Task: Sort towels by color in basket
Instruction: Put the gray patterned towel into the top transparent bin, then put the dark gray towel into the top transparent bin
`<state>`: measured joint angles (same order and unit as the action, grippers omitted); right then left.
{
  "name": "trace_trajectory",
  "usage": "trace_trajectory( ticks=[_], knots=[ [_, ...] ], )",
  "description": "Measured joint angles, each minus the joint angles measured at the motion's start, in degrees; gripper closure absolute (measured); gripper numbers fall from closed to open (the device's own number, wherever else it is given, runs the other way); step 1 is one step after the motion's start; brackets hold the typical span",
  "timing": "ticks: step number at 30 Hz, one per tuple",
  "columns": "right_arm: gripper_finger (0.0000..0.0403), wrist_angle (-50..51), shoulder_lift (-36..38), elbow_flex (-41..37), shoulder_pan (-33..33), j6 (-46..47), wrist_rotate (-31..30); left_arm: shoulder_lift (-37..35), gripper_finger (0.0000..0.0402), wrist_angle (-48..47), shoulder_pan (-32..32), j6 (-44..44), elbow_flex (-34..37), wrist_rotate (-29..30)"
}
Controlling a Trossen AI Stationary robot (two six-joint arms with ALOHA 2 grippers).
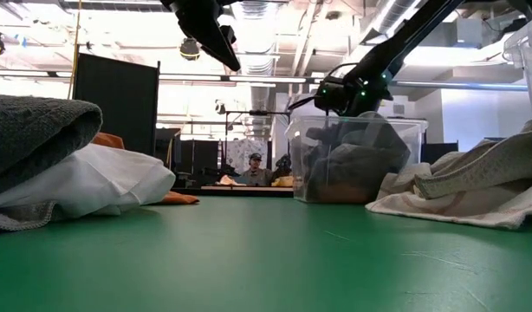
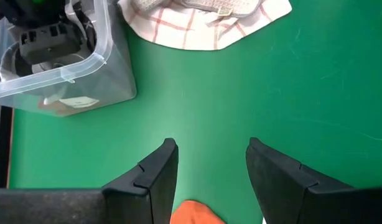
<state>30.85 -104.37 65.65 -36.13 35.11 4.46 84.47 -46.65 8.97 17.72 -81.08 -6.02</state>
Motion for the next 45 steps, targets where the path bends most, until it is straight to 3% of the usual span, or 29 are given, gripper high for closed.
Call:
trace_trajectory(
  ticks=[20,28,38,45],
  knots=[
    [0.0173,3.6,21.9,-0.2,2.5,-0.5,0.2,0.0,0.0221,-1.1,0.0,-0.1,0.0,0.0],
    [0.0173,2.9,28.2,-0.1,3.6,-3.7,0.2,0.0,0.0221,-7.6,0.0,0.5,0.0,0.8],
    [0.0173,0.3,33.7,-0.1,9.7,-9.9,0.1,-2.3,0.0221,-17.3,-2.6,-1.5,0.0,0.9],
    [0.0173,-1.2,36.2,0.0,16.9,-13.1,0.0,-6.8,0.0221,-18.8,-7.1,-5.9,1.2,1.4]
  ],
)
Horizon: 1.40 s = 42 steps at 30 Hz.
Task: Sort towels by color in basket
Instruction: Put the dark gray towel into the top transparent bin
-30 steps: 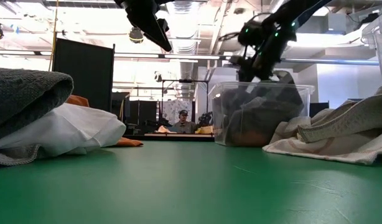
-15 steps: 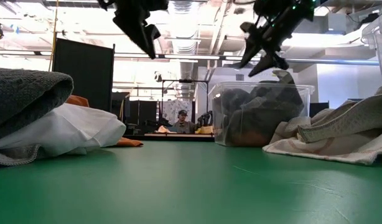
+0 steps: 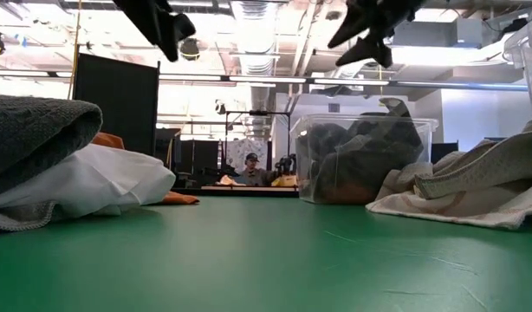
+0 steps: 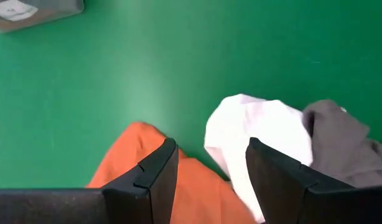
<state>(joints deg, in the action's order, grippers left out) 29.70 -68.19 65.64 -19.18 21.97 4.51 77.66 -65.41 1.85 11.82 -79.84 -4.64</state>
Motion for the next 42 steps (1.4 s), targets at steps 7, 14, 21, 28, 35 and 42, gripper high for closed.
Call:
trace_trajectory(
  ticks=[7,14,21,28,35,42],
  knots=[
    [0.0173,-0.7,-0.4,0.0,8.5,-2.8,0.0,-7.9,0.0221,0.3,-3.8,-6.8,8.4,3.5],
    [0.0173,-3.6,-0.5,0.0,15.5,-3.6,0.0,-15.9,0.0221,5.8,-7.3,-16.2,20.8,3.8],
    [0.0173,-5.6,-0.5,0.0,20.9,-4.6,-0.9,-20.3,0.0221,12.2,-14.1,-25.4,32.8,3.7],
    [0.0173,-6.0,-0.5,0.0,23.9,-5.4,-2.0,-20.4,0.0221,17.4,-23.5,-35.0,37.9,3.5],
    [0.0173,-6.1,-0.5,0.0,25.6,-7.1,-4.8,-20.3,0.0221,20.9,-34.3,-44.8,38.0,6.0],
    [0.0173,-6.3,-0.5,0.0,25.5,-7.5,-4.8,-17.1,0.022,22.2,-45.0,-52.1,38.0,13.5]
  ],
)
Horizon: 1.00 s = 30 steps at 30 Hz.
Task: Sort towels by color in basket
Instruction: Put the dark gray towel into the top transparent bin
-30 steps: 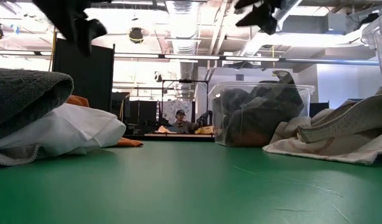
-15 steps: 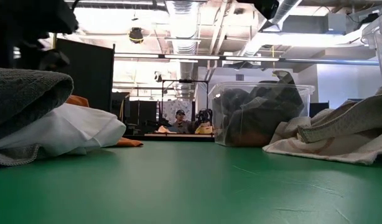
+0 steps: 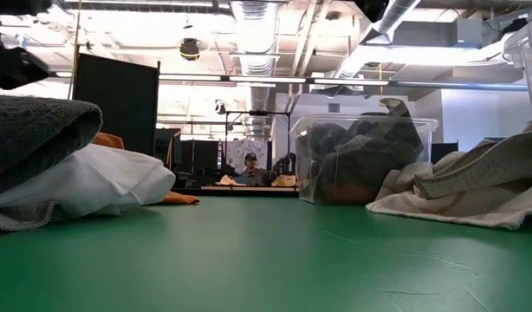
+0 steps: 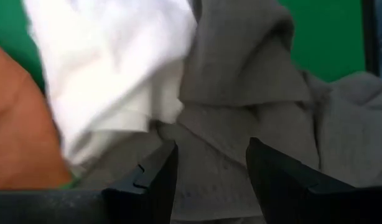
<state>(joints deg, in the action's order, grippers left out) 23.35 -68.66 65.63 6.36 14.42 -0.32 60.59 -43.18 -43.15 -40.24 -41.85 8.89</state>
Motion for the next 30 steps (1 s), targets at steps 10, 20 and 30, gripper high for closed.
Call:
trace_trajectory(
  ticks=[10,20,30],
  knots=[
    [0.0173,0.0,0.0,0.0,0.0,-1.3,0.0,11.3,0.0168,5.9,-10.1,-7.3,0.0,3.5],
    [0.0173,-0.3,0.0,0.0,0.0,-1.5,0.0,21.0,0.0131,8.5,-11.0,-7.6,-0.2,4.3],
    [0.0173,-0.8,0.0,-0.5,0.0,-1.4,-1.4,22.2,0.0244,7.7,-10.5,-4.3,-1.5,4.6]
  ],
)
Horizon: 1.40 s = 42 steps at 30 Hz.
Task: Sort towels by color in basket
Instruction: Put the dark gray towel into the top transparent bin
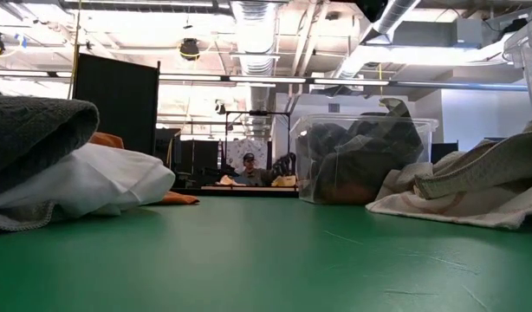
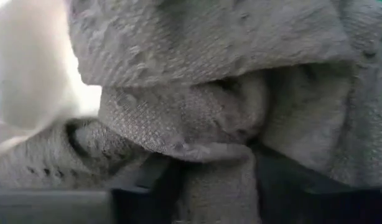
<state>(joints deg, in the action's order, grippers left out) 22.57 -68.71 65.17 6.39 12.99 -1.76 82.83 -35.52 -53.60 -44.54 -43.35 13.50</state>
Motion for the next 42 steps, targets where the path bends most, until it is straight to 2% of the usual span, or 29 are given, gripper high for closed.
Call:
trace_trajectory(
  ticks=[6,8,15,19,25,30,35,42],
  knots=[
    [0.0173,-0.7,0.0,-1.3,0.0,0.0,-0.2,0.0,0.0374,-0.6,-0.1,5.6,-2.0,-0.1],
    [0.0173,-0.8,0.0,-2.0,0.0,0.0,-0.1,0.1,0.039,-1.8,-0.1,6.8,-3.0,-0.2],
    [0.0173,-2.0,0.0,-4.6,0.0,0.2,-0.1,0.1,0.0396,-9.6,-0.1,11.7,-9.6,0.7],
    [0.0173,-2.5,0.0,-4.6,0.0,0.5,-0.1,0.1,0.0398,-16.4,-0.1,14.4,-16.1,4.5],
    [0.0173,-3.4,0.0,-4.6,0.4,0.6,-0.1,0.0,0.0399,-26.2,-0.1,20.9,-26.4,13.7],
    [0.0173,-3.5,0.0,-4.6,0.9,0.5,-0.1,0.0,0.04,-32.0,0.8,28.1,-32.9,25.8],
    [0.0173,-3.5,0.0,-4.6,1.6,-1.1,-0.1,0.0,0.0401,-34.8,4.7,36.2,-37.3,34.0],
    [0.0173,-5.4,-4.5,-4.5,2.3,-8.3,-0.2,0.0,0.0398,-34.2,14.6,47.7,-41.1,37.4]
  ],
)
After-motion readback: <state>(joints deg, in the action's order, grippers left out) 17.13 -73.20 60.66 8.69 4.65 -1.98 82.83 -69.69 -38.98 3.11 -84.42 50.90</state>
